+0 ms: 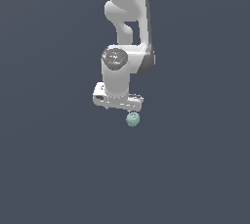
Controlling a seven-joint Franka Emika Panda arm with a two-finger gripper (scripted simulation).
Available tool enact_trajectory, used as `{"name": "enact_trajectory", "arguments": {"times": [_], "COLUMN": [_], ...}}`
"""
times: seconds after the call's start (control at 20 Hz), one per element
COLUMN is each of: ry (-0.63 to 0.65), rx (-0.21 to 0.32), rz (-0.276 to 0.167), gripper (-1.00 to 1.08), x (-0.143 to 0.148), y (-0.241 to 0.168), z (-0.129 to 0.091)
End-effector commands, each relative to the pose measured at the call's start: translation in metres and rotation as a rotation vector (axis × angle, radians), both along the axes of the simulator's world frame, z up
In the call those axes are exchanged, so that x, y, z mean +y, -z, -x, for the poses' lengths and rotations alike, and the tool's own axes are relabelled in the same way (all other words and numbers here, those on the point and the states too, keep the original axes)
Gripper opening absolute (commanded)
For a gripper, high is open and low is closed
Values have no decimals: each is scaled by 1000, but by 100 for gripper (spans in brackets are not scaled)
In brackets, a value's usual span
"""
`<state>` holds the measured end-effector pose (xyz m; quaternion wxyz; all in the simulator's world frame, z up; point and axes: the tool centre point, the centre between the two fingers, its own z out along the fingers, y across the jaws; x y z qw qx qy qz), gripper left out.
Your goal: Pick up the object and move it to a goal position.
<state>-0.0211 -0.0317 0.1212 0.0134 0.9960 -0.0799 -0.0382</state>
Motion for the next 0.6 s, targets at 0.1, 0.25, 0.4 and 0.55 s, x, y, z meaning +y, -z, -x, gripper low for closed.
{"name": "enact_trajectory", "arguments": {"times": [0.1,0.25,0.4,0.55], "ry": [92,162,233,304], "rx": [-13,-23,-32,-42], "rz": [3,5,6,7], "gripper": [100,100,100,100], "x": [11,20,28,36], "y": [4,7,10,13], "z": [-1,-2,-3,-3]}}
